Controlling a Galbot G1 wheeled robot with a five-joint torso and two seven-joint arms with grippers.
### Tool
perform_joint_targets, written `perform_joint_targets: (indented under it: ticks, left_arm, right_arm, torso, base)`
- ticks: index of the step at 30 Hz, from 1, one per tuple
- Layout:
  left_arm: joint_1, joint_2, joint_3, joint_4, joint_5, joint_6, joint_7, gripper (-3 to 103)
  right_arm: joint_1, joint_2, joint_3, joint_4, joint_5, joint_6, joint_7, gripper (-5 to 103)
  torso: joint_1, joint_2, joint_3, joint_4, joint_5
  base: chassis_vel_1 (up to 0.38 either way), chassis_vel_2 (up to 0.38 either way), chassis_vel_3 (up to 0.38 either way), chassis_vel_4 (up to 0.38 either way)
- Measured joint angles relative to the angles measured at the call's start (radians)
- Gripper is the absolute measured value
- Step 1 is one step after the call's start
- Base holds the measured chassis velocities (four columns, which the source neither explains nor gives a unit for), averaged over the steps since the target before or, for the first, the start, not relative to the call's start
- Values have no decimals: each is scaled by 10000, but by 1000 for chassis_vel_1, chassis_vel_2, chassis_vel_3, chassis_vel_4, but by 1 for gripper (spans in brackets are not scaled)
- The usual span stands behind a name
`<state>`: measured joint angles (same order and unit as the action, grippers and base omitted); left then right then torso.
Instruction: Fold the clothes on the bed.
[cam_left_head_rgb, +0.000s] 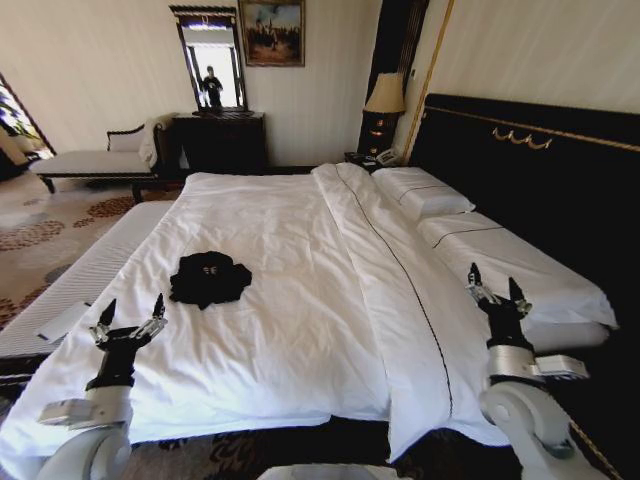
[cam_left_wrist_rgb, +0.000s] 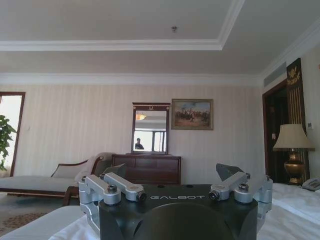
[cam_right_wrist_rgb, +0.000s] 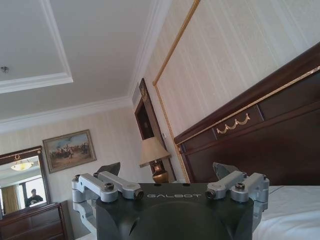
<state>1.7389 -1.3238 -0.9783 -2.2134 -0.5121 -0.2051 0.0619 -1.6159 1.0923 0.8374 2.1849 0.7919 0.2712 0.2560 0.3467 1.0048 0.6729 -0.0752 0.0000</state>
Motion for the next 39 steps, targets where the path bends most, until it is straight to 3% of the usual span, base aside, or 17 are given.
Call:
perform_joint_targets:
  ticks: [11, 22, 39]
  left_arm:
    - [108, 380, -245, -168, -239, 3, 12, 100]
    - [71, 136, -145, -143, -80, -94, 0, 100]
    - [-63, 125, -148, 44, -93, -94, -22, 100]
  right_arm:
    - [-25, -197, 133, 53, 82, 289, -79, 100]
    - [-390, 122, 198, -43, 46, 723, -854, 100]
    - [-299, 122, 98, -175, 2, 699, -860, 100]
  torso:
    - [0, 0, 0, 0, 0]
    - [0, 0, 0, -1, 0]
    - [1, 0, 0, -2, 0]
  base:
    - [-5, -4, -4, -5]
    - [-15, -18, -24, -19]
    - [24, 23, -33, -38]
